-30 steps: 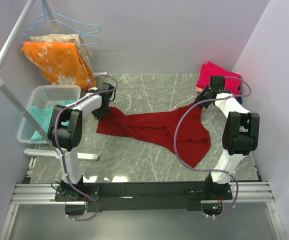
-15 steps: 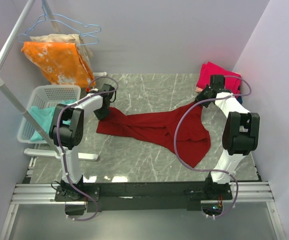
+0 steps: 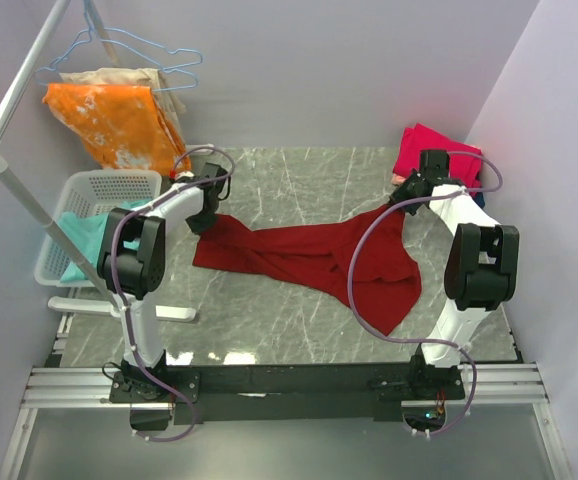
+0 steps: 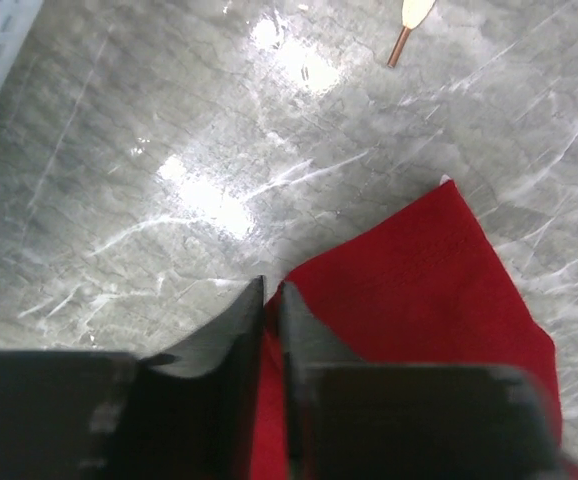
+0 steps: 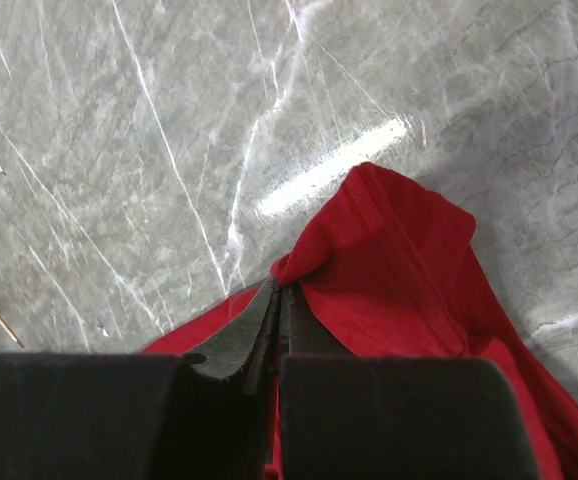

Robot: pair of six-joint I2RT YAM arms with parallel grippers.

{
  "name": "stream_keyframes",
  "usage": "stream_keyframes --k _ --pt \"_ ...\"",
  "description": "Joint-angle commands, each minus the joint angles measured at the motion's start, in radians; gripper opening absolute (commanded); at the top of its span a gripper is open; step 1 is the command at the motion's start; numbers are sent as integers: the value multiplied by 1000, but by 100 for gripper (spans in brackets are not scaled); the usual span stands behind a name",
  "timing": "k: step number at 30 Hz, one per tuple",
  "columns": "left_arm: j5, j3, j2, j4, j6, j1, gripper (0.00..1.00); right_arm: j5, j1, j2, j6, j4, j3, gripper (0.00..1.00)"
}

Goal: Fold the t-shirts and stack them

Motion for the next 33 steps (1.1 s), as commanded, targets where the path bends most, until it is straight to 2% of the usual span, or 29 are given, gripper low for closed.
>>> stream_keyframes --k 1,8,9,10,12,16,33 --pt "-25 27 -62 -17 13 4 1 7 8 -11 7 8 17 0" --pt "-14 6 -73 -11 16 4 1 7 10 -17 1 6 6 0" --pt "-8 7 -72 -12 17 4 6 7 11 -19 1 9 6 0" --pt "-8 7 -75 -14 17 4 17 7 10 -19 1 6 5 0" --pt "2 3 -79 -11 20 4 27 7 11 -20 2 9 2 0" --pt "12 -5 -87 -23 16 3 37 10 11 -25 2 9 0 0" --pt "61 -59 -72 3 13 -8 36 13 11 -14 -2 3 5 0"
